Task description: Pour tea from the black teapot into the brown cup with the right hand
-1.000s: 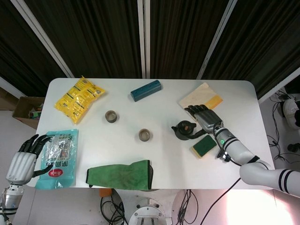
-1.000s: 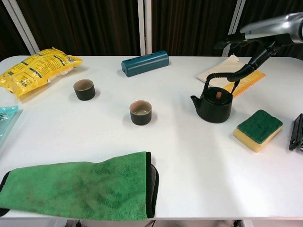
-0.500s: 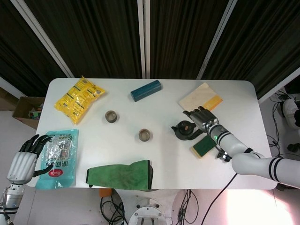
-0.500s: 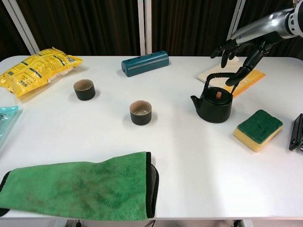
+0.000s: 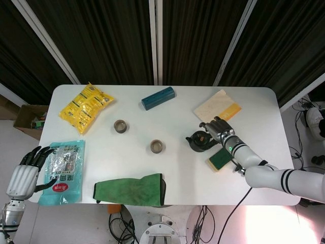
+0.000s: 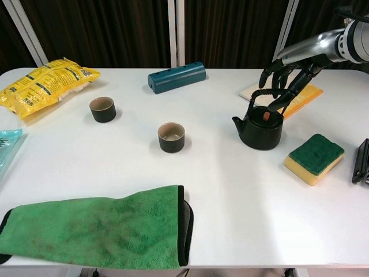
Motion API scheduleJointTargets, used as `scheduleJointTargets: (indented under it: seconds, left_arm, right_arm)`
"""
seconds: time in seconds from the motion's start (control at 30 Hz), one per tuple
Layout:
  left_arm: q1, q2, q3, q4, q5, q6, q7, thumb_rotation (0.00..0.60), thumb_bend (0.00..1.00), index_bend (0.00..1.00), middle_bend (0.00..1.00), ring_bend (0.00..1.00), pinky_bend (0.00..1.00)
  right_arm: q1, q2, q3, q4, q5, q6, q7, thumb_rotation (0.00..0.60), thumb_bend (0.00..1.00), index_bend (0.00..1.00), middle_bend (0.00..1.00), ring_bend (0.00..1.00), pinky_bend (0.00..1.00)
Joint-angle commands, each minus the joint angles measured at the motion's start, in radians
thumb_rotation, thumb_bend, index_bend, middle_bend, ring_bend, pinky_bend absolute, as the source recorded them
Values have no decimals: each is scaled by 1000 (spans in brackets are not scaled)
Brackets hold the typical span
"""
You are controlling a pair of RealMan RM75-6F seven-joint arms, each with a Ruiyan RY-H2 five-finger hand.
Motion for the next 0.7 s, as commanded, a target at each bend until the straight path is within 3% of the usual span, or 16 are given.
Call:
scheduleJointTargets:
  seconds: [0.03,0.27,0.7]
  left_arm:
    - [0,0,0,1,-1,-1,-1,600,85,157,131,94,199]
    - [0,0,-1,2,-3,-3,-2,600,85,157,131,94,200]
    - [-2,1,-1,0,-2,-5,-2,600,86,158,131,94,200]
  right_arm:
    - [-15,-17,10,15,-25,11,21,316,120,219,304,191,71]
    - [-43,-42,26,45,-76,15,61,310,96,272,287,187,47]
    - [-61,-74,38,72,-109,13,89,312,148,346,328,204,47]
